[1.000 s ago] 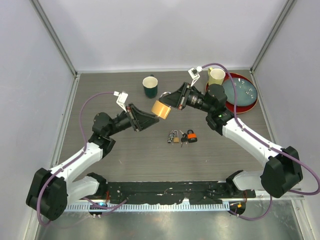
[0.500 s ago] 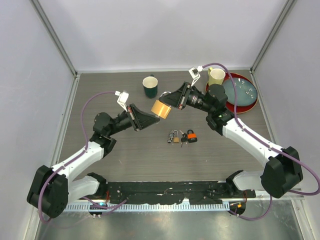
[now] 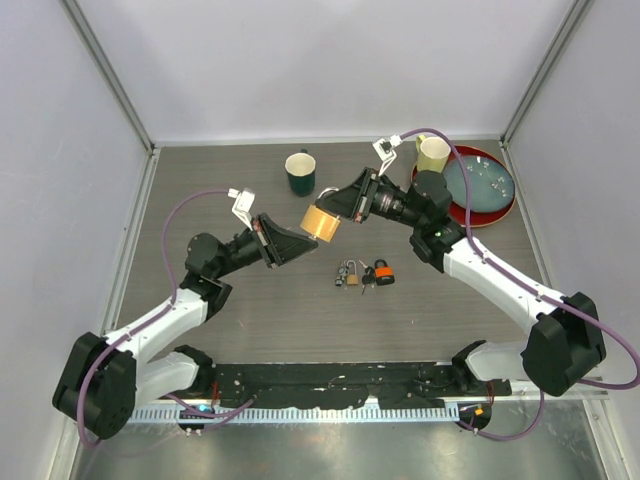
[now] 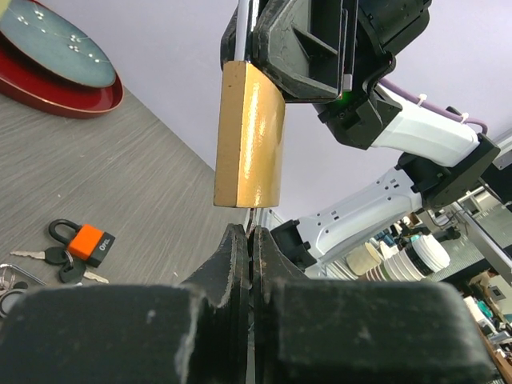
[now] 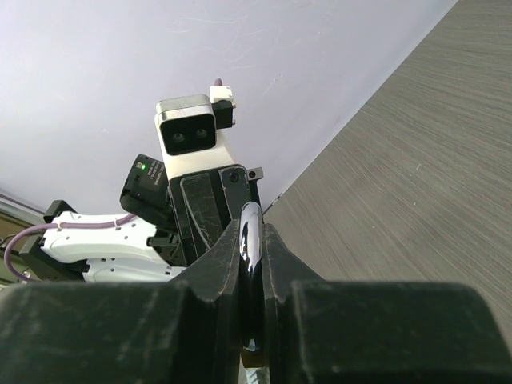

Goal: Lock with the key
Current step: Place the lock at the center of the board.

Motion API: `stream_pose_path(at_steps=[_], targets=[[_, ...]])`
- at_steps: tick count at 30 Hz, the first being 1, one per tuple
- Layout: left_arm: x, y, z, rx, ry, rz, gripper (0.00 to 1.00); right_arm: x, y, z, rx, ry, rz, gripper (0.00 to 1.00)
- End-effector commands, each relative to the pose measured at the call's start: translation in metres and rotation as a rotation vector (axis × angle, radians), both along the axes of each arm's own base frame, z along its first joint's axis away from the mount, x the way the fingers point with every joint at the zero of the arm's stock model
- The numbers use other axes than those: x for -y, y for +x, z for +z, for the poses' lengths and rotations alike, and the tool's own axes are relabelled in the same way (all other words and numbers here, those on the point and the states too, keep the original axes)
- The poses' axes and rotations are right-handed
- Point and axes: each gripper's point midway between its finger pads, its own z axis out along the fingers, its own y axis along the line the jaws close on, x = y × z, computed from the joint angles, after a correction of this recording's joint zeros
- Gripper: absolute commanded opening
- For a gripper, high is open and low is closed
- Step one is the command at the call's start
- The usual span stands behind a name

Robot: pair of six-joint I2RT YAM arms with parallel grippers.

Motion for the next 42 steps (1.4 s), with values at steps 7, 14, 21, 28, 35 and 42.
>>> stream_pose_path(at_steps=[7, 14, 21, 28, 35, 42], targets=[[-0.002, -0.018, -0.006, 0.024, -0.017, -0.048, 0.00, 0.013, -0.010, 0.071, 0.197, 0.162, -0.030, 0.01], [-0.002, -0.019, -0.007, 0.020, -0.017, -0.048, 0.00, 0.015, -0.011, 0.071, 0.206, 0.170, -0.037, 0.01], [-0.002, -0.021, -0.009, 0.020, -0.018, -0.052, 0.00, 0.017, -0.013, 0.072, 0.232, 0.182, -0.044, 0.01], [-0.003, -0.022, -0.010, 0.020, -0.015, -0.052, 0.00, 0.019, -0.021, 0.076, 0.267, 0.216, -0.020, 0.01], [-0.003, -0.023, -0.012, 0.020, -0.014, -0.052, 0.00, 0.020, -0.023, 0.081, 0.276, 0.225, -0.020, 0.01], [-0.004, -0.028, -0.015, 0.022, -0.007, -0.063, 0.00, 0.023, -0.026, 0.082, 0.291, 0.231, -0.017, 0.01]])
